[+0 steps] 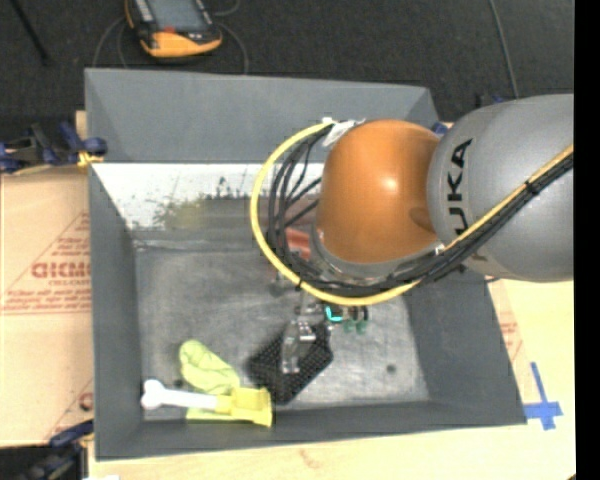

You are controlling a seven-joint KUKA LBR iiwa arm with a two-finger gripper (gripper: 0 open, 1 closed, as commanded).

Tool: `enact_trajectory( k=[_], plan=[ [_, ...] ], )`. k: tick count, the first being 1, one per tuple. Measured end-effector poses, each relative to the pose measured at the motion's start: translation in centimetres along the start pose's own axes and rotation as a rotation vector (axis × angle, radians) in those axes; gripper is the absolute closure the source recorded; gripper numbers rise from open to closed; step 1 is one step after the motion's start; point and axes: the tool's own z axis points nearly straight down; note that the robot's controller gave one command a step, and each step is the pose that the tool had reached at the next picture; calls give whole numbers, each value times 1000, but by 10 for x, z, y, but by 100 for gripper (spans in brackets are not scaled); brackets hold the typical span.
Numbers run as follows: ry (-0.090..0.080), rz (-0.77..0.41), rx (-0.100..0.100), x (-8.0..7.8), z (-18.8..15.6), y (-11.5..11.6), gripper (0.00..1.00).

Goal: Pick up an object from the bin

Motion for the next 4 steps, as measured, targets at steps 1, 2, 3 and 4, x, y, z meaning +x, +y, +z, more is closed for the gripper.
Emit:
enact_trajectory(
  k=[1, 2, 3, 4],
  plan=[
    [-8, 3, -1, -2, -4, -1, 0],
    [-14, -50, 0, 1, 49, -22, 0],
    [-6, -166, 1, 12, 84, -59, 0],
    [-33, -269, 3, 9, 131, -57, 100]
  ],
)
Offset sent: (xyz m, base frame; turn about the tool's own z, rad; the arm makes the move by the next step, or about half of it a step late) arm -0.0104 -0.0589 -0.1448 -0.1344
